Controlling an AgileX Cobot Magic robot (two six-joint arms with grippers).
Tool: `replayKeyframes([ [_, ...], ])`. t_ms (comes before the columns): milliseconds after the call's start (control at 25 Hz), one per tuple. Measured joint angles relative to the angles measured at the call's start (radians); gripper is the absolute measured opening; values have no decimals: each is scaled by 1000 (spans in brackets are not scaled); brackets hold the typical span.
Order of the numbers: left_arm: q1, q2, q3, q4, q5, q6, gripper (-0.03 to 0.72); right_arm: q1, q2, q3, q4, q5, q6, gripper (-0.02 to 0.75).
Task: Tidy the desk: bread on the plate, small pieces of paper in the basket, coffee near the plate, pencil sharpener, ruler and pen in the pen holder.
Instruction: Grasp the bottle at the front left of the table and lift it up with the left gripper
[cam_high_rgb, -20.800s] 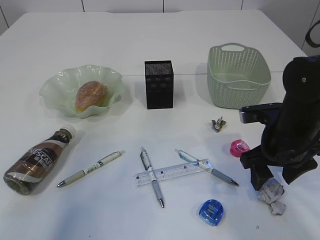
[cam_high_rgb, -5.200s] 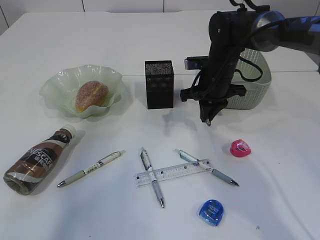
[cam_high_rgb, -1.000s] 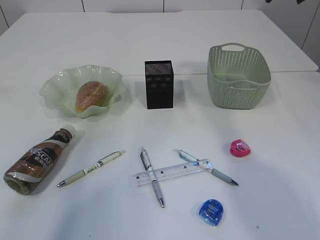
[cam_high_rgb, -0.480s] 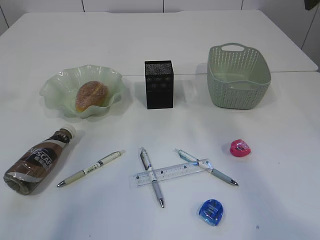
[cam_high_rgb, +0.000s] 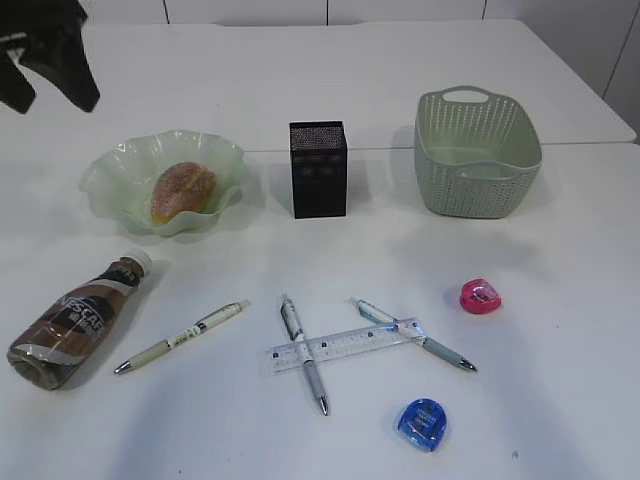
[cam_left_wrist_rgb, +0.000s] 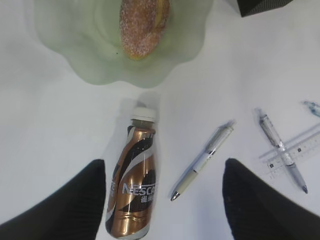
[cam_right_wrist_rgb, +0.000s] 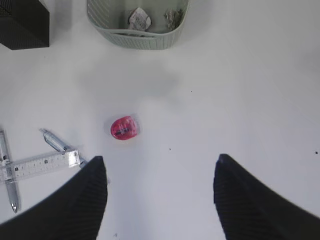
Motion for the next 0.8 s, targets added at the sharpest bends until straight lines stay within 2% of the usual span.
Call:
replayKeyframes([
  [440,-21,184,10,34,-19,2,521,0,-27,73,22,0,0,522],
  [800,-25,249,153,91,-26,2,522,0,-27,73,40,0,0,522],
])
